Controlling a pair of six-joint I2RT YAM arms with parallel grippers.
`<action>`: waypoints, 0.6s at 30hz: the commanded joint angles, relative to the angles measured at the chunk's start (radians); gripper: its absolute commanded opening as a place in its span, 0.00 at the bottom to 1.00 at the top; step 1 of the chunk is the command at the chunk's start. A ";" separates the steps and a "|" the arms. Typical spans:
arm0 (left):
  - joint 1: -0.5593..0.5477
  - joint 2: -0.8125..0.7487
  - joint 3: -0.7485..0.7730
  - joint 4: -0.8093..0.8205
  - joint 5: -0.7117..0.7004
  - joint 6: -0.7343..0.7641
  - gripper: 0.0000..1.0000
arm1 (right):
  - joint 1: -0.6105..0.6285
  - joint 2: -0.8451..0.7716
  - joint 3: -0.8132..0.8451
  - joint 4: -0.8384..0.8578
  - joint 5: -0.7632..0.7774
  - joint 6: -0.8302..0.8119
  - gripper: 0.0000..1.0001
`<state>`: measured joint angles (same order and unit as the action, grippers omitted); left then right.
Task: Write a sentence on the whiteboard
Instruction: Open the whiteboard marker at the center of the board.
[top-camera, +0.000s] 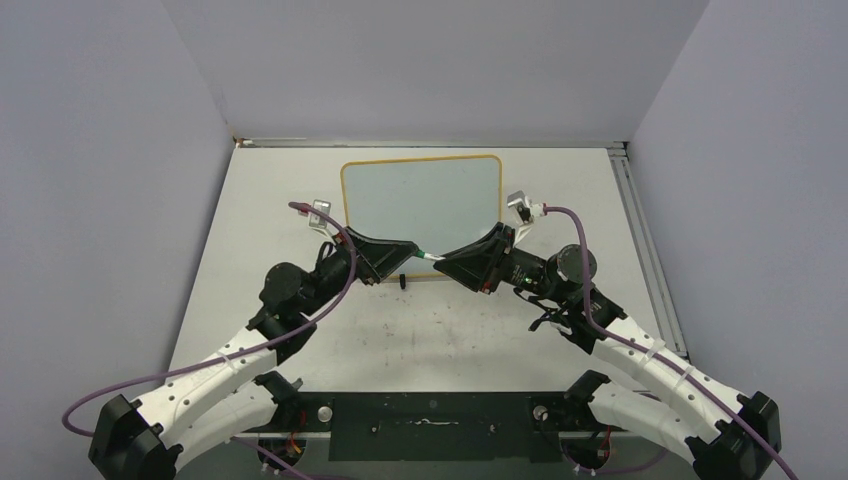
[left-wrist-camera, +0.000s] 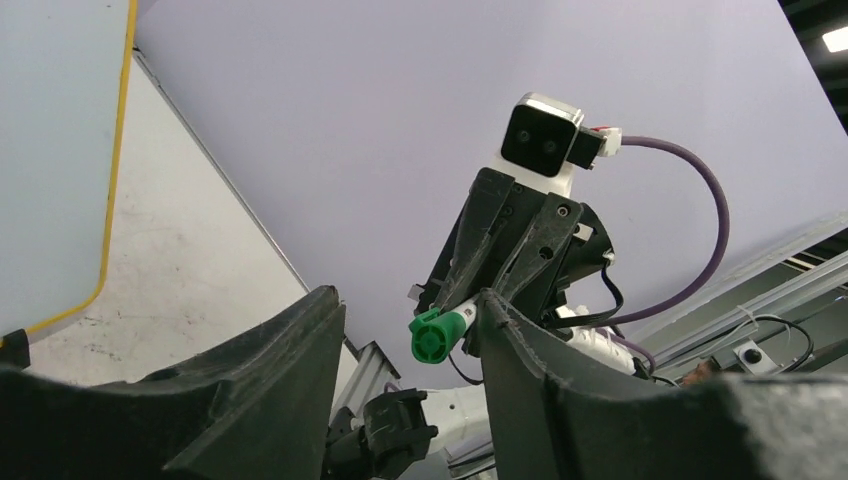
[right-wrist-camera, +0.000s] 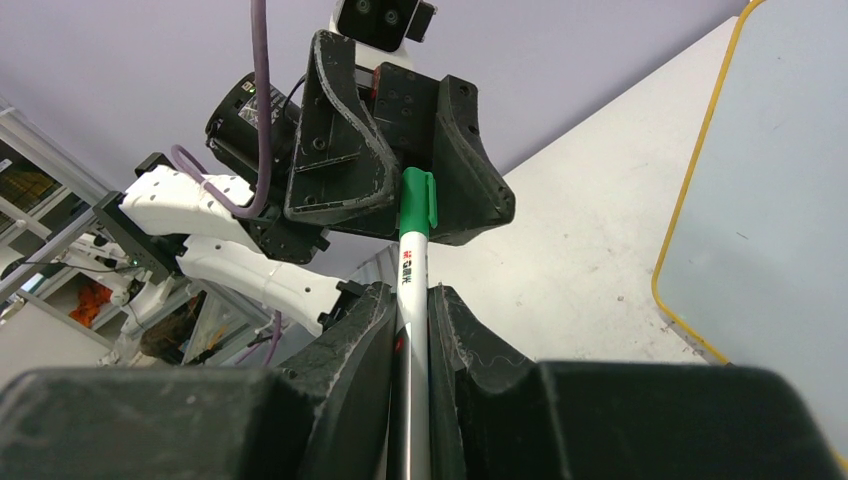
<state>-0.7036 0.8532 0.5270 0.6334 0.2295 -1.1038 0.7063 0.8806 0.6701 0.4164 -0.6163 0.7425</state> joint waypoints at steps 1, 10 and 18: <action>0.004 0.006 0.010 0.106 0.014 -0.044 0.46 | 0.007 -0.003 -0.001 0.068 0.000 -0.018 0.05; 0.004 0.008 0.002 0.125 -0.013 -0.071 0.00 | 0.010 -0.010 -0.011 0.049 0.034 -0.031 0.05; 0.017 -0.074 -0.038 0.106 -0.110 -0.082 0.00 | 0.011 -0.062 -0.050 0.078 0.102 -0.013 0.05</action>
<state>-0.7074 0.8383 0.4881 0.6987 0.2245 -1.2022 0.7269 0.8616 0.6331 0.4221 -0.5819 0.7311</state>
